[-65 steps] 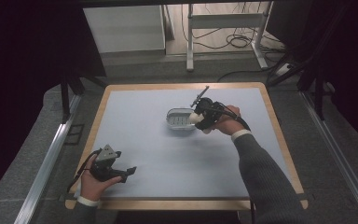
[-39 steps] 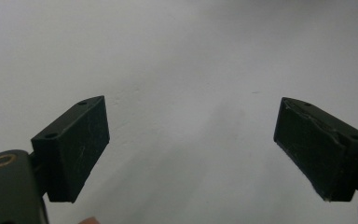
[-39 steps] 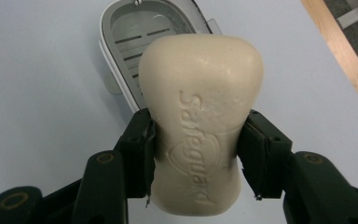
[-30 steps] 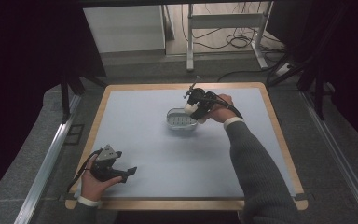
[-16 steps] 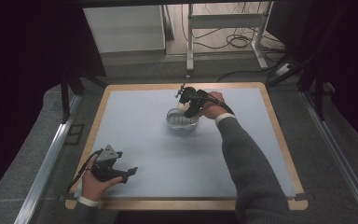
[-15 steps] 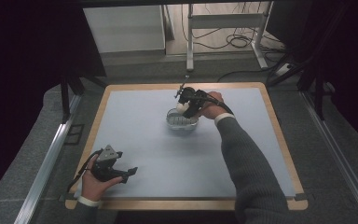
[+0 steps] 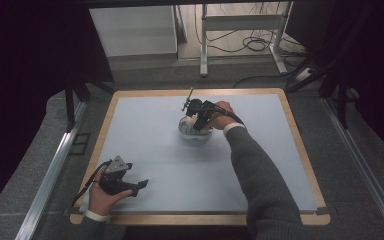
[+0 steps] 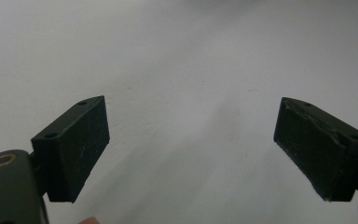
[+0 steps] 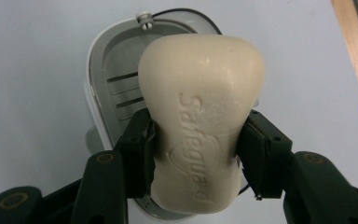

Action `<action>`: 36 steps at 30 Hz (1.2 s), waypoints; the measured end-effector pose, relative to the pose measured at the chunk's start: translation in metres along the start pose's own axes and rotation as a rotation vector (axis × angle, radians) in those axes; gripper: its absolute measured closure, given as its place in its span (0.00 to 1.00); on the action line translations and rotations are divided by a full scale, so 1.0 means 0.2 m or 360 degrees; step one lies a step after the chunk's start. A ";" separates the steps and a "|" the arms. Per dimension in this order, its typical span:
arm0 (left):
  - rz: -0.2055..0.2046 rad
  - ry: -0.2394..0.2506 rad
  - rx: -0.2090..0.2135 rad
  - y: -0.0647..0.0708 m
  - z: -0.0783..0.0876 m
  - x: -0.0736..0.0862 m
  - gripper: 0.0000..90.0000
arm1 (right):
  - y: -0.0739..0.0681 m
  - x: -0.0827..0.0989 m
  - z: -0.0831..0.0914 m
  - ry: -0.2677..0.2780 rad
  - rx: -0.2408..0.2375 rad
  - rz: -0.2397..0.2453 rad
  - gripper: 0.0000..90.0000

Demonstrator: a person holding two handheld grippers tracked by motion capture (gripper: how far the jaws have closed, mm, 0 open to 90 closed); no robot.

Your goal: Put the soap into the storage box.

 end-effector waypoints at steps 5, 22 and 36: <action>0.0004 0.0007 -0.0006 0.00 0.01 0.00 0.12 | -0.01 0.01 -0.05 -0.0013 -0.0034 -0.0013 0.54; 0.0009 0.0016 -0.0019 -0.01 0.02 0.00 0.12 | 0.02 0.07 0.15 0.0380 0.0079 -0.0410 0.38; 0.0021 0.0049 -0.0020 -0.02 0.04 -0.01 0.12 | -0.05 0.38 0.26 0.0478 0.0095 -0.0648 0.36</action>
Point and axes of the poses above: each handheld gripper's, and its own axes: z roughly backward along the jaws, x roughly out of its underside, y roughly to its right, the point moved 4 cm from there along -z, roughly forward along the jaws, and after that the axes turned 11 degrees about x, right-handed, at the moved point
